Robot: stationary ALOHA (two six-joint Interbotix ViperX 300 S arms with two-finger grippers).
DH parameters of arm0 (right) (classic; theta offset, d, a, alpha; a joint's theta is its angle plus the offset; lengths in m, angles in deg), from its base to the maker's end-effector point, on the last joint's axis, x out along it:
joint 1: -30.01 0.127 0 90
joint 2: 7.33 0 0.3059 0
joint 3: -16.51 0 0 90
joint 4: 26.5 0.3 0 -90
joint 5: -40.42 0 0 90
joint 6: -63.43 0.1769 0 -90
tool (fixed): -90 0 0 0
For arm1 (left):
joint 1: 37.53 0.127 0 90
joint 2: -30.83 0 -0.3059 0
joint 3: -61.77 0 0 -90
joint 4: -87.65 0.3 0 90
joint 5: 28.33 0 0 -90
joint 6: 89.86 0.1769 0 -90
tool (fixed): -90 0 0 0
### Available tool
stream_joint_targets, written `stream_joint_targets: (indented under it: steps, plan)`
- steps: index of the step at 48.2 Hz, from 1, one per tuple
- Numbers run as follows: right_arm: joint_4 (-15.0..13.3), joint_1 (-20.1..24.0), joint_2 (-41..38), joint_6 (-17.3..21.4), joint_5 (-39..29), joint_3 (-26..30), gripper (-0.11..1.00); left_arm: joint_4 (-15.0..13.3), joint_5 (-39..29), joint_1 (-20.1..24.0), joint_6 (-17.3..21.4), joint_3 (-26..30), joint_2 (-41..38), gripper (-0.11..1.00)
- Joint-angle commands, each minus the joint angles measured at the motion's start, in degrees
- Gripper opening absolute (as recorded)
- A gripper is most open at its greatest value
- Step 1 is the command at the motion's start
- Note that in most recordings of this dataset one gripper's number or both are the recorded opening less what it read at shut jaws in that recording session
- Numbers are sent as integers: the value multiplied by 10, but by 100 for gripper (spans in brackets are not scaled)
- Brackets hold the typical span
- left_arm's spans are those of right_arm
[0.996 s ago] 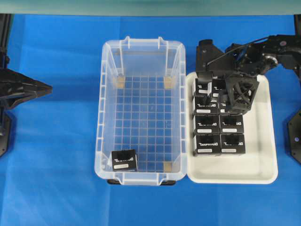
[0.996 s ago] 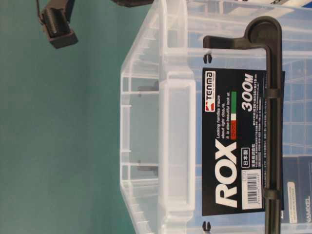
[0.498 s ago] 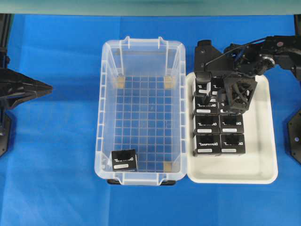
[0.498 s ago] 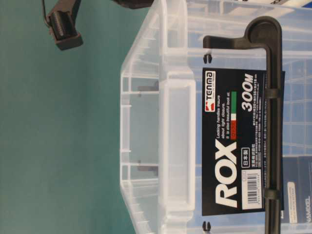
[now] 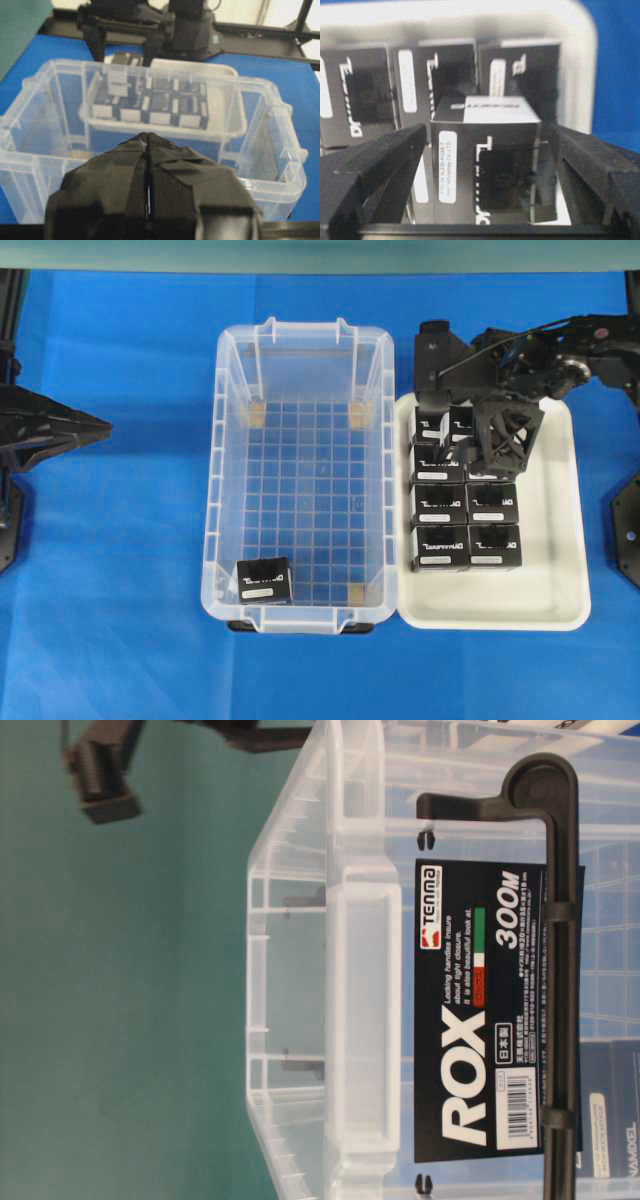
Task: Pick the box from inside the plastic case
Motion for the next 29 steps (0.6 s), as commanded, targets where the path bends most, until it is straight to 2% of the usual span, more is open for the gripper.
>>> stream_joint_targets:
  steps: [1, 14, 29]
  plan:
    - [1, 0, 22, 3, 0, 19, 98, 2, 3, -1, 1, 15, -5, -7]
    - [4, 1, 116, 33, 35, 40, 98, 2, 3, -1, 2, 15, -5, -7]
    - [15, 13, 222, 62, 133, -22, 98, 2, 3, -1, 2, 14, -8, -7]
